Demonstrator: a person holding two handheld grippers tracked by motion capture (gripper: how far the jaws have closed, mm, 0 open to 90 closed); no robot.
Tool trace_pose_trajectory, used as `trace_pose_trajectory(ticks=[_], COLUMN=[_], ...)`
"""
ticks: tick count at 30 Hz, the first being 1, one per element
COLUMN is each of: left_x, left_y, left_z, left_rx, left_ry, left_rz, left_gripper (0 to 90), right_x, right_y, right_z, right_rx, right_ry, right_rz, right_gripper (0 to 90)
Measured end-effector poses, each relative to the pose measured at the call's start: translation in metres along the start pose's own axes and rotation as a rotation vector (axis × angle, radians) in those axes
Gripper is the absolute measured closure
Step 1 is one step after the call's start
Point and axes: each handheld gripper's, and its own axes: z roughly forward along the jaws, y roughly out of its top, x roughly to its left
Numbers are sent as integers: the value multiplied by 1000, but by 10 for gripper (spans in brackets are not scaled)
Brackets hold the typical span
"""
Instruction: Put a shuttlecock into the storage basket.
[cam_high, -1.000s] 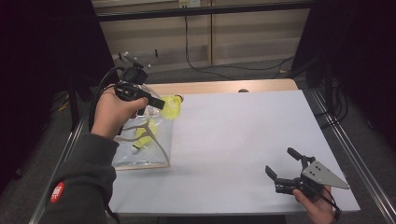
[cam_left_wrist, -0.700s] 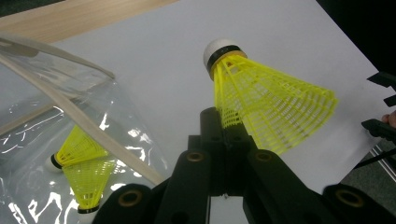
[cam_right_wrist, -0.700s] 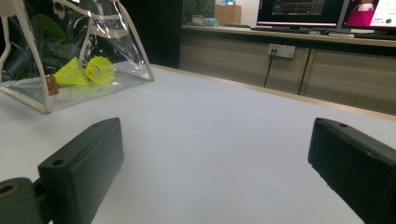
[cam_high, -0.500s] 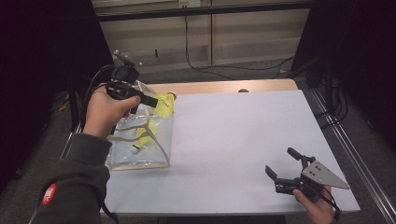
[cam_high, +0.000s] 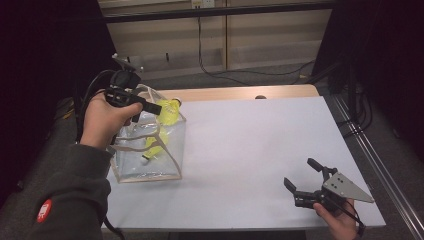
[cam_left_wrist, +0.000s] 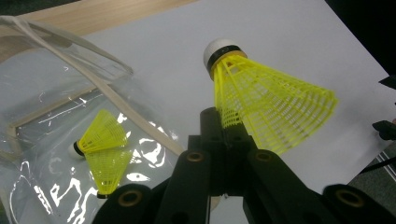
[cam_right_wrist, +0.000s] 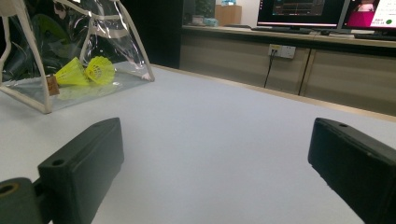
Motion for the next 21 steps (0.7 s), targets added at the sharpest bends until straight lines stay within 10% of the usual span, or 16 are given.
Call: trace_pose_trajectory(ticks=[21], left_x=[6], left_y=[-2], left_z=[-6], left_rx=[-5], left_ry=[10], left_rz=[-11], left_gripper=[900], right_x=[0], right_y=[0], right_z=[0], right_rx=[-2], right_ry=[-1], right_rz=[0], right_gripper=[31])
